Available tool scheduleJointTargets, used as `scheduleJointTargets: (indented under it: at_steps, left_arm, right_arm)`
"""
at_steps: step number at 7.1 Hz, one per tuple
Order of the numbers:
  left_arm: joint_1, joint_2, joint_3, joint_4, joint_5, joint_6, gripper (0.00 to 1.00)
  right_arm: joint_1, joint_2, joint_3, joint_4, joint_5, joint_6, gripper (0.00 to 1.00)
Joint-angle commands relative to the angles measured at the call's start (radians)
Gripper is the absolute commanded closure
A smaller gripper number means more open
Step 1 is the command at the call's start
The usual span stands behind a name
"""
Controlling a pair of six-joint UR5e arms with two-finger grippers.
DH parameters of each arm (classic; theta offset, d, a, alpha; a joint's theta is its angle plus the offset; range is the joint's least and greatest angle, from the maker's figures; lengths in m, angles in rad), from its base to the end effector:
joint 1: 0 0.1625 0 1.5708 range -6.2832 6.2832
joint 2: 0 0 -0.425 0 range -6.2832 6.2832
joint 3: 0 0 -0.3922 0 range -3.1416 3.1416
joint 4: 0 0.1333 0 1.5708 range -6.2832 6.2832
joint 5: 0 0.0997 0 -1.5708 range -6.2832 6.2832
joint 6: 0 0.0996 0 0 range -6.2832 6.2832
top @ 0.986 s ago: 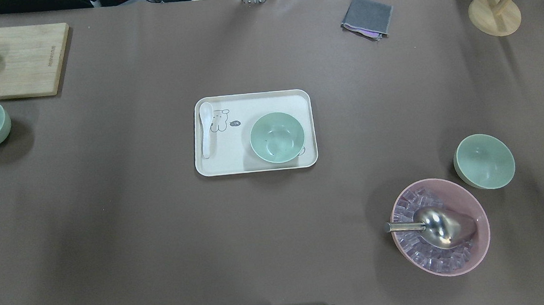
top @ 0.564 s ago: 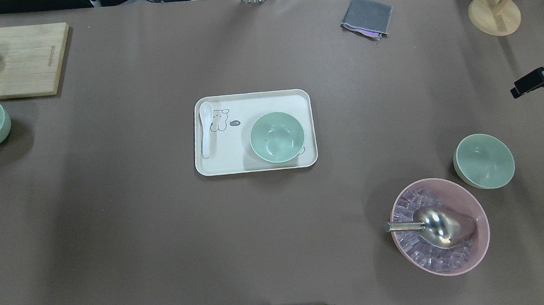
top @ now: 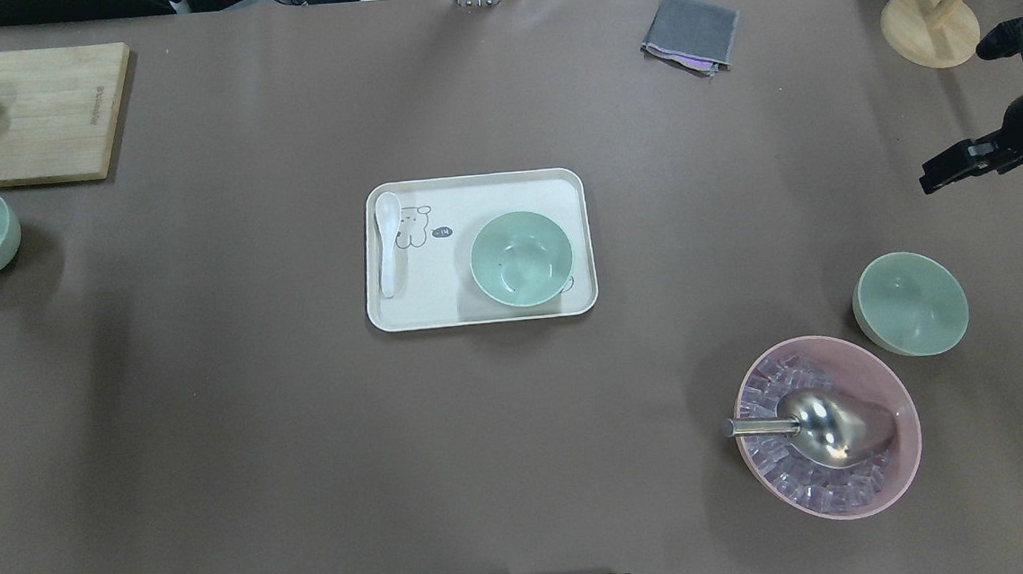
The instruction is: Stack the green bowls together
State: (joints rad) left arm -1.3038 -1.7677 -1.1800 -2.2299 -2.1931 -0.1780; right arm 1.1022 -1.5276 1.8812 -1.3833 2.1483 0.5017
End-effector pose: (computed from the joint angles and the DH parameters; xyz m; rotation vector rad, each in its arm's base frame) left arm 0.0840 -0.5922 0.6825 0.3045 0.6961 0.2294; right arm -0.1621 -0.4949 0.4715 0.2024 -0.7431 -0.1248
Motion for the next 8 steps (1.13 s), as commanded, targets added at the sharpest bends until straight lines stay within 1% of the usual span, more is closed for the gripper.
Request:
scheduleJointTargets:
  at_steps: [1, 2, 3, 4, 5, 7, 8]
  left_arm:
    - [0.012, -0.003, 0.022, -0.033, 0.027, -0.017, 0.24]
    - [0.012, -0.003, 0.022, -0.033, 0.027, -0.012, 0.5]
    - [0.012, -0.001, 0.023, -0.033, 0.027, -0.012, 0.69]
    - [0.014, 0.005, 0.02, -0.033, 0.023, -0.012, 0.77]
    - [0.014, 0.007, 0.02, -0.034, 0.021, -0.011, 0.82]
    - [0.014, 0.007, 0.022, -0.033, 0.0, -0.012, 0.82]
    - [0.014, 0.007, 0.02, -0.033, -0.002, -0.014, 0.8]
  right_arm:
    - [-0.001, -0.002, 0.004, 0.0, -0.001, 0.001, 0.01]
    - [-0.001, -0.002, 0.006, 0.0, -0.001, 0.001, 0.01]
    - [-0.001, -0.002, 0.007, 0.0, -0.001, 0.001, 0.01]
    - [-0.001, -0.002, 0.007, 0.001, -0.001, 0.001, 0.01]
    - [-0.001, -0.003, 0.007, 0.001, -0.001, 0.001, 0.01]
    - [-0.001, -0.003, 0.009, 0.0, -0.001, 0.001, 0.01]
    - [-0.001, -0.003, 0.007, 0.001, -0.002, 0.001, 0.01]
